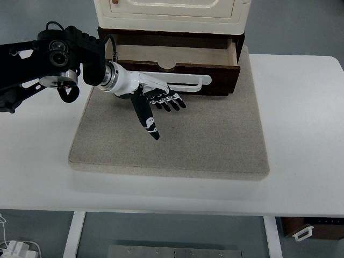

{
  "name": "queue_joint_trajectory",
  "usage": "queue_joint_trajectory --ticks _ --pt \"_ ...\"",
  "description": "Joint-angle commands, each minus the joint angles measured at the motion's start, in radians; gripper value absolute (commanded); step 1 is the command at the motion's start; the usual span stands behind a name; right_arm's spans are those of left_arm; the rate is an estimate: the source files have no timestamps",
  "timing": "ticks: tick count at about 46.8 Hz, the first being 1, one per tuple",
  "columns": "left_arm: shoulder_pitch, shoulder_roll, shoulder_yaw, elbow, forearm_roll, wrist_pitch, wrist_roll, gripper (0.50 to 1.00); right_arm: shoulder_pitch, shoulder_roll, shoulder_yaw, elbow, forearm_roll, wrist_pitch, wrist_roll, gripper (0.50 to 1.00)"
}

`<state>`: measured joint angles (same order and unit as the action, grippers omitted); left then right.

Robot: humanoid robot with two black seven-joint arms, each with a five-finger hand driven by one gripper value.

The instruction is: Close the drawer under the combination cabinet

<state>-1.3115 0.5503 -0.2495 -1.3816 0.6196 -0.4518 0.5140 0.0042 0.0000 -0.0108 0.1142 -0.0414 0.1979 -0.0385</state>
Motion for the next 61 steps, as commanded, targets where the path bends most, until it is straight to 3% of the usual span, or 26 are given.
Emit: queue_joint_trajectory --ticks 1,12,61 --pt "0.000 -0.001 -0.004 0.024 0.002 0.007 -0.003 1.000 0.000 0.000 0.000 -0.001 0.000 0.000 0.000 0.952" --pt "0.008 -0.001 -0.016 0.039 0.065 0.073 -0.022 1.000 -0.001 0.000 0.000 0.001 0.000 0.000 0.000 0.952" --pt "0.012 -0.012 -0.053 0.136 0.072 0.134 -0.042 1.000 0.000 0.000 0.000 0.001 0.000 0.000 0.000 0.952"
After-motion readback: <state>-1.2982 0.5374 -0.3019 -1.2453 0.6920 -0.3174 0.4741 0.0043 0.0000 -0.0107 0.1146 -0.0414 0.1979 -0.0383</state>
